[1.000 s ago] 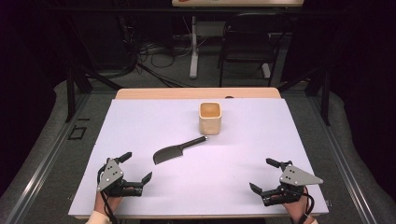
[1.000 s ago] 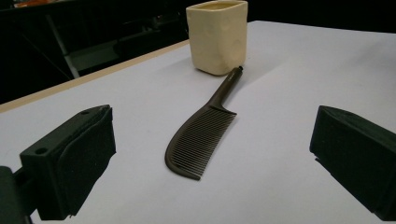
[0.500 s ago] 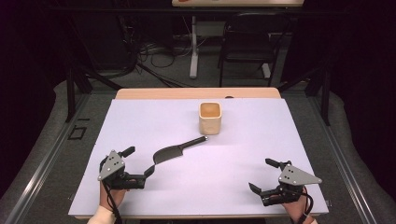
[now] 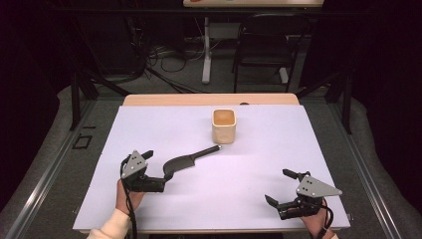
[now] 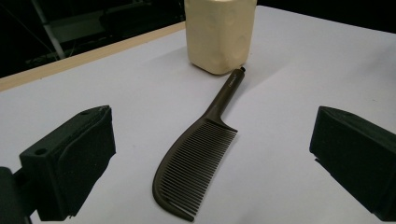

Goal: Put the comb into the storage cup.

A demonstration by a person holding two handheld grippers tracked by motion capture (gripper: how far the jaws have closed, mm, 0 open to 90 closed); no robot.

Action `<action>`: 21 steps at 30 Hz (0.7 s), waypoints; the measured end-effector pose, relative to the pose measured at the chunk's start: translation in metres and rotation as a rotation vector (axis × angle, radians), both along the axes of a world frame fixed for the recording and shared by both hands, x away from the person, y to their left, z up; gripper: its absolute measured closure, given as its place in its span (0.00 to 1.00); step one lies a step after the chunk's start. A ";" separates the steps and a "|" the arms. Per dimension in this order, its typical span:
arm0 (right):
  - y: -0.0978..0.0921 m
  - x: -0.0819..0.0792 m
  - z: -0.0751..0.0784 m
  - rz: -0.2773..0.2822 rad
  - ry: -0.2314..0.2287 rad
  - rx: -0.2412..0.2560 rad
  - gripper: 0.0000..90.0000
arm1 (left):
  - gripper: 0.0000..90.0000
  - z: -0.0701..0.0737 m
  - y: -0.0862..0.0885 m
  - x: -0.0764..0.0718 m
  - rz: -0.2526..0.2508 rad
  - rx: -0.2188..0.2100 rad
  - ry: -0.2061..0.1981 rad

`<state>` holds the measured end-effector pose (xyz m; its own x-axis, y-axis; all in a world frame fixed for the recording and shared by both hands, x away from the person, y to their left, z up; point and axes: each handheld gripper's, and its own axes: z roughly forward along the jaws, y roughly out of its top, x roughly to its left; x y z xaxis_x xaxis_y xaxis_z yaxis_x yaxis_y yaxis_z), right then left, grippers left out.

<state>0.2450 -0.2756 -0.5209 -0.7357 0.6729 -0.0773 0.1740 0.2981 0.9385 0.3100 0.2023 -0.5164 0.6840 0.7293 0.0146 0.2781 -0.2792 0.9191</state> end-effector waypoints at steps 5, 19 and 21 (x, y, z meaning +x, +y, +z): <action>-0.001 -0.001 0.000 0.005 -0.004 0.001 0.00 | 0.00 0.002 -0.007 0.007 -0.021 0.010 0.012; 0.001 -0.001 0.000 0.001 -0.005 -0.004 0.00 | 0.00 0.005 -0.032 0.029 -0.033 0.074 0.046; 0.001 0.000 0.000 0.001 -0.002 -0.008 0.00 | 0.00 0.006 -0.036 0.033 -0.034 0.086 0.058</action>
<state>0.2447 -0.2744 -0.5213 -0.7360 0.6718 -0.0843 0.1715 0.3054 0.9367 0.3434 0.1664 -0.5107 0.7100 0.7033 0.0356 0.3192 -0.3665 0.8740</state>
